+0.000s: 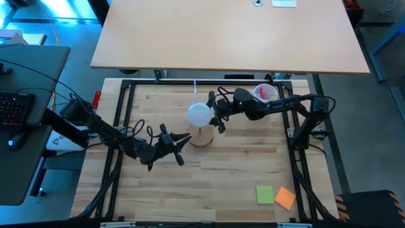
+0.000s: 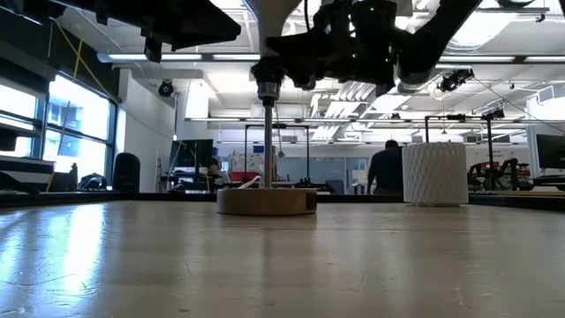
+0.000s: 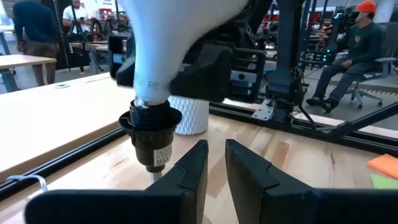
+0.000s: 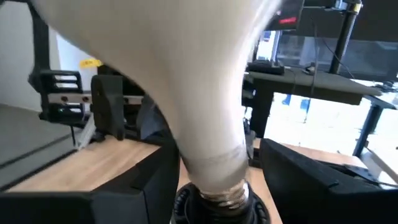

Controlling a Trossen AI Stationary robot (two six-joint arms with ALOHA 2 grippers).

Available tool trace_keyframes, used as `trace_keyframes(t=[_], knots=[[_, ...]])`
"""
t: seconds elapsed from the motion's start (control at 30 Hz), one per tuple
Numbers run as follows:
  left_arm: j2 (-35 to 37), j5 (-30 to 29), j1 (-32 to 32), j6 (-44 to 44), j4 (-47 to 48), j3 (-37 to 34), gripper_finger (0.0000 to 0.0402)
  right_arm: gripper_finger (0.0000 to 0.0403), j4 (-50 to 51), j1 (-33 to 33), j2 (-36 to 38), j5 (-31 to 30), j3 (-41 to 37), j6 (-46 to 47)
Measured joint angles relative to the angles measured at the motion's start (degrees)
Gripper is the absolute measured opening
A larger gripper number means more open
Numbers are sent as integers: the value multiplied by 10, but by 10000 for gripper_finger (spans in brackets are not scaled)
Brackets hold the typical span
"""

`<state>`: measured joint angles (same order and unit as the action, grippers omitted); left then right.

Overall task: Screw lightbulb
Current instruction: Insert the lightbulb into the brown lamp

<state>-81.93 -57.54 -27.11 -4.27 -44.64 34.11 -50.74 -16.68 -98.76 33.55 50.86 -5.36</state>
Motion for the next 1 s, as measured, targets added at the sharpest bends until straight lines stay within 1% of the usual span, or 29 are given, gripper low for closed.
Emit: trace_keyframes(t=[0.13,0.27,0.5,0.6,0.73,0.8,0.93,1.0], knots=[[0,0,0,0,-1,0,51,216,52,-6,30,-3,0,-24],[0,0,0,0,-2,0,51,217,73,-7,44,-5,0,-41],[0,-1,1,0,-2,0,51,217,85,-9,58,-5,0,-41],[0,-1,1,-1,-2,0,51,218,107,-17,70,-6,0,-25],[0,-1,1,-1,-2,0,51,219,153,-26,82,-6,0,-26],[0,-1,1,-1,-6,0,51,219,159,-26,83,-4,0,-26],[5,-1,1,10,-15,0,51,219,164,-17,83,0,2,-26],[15,-1,-2,15,-15,0,51,219,187,-9,83,1,13,-26]])
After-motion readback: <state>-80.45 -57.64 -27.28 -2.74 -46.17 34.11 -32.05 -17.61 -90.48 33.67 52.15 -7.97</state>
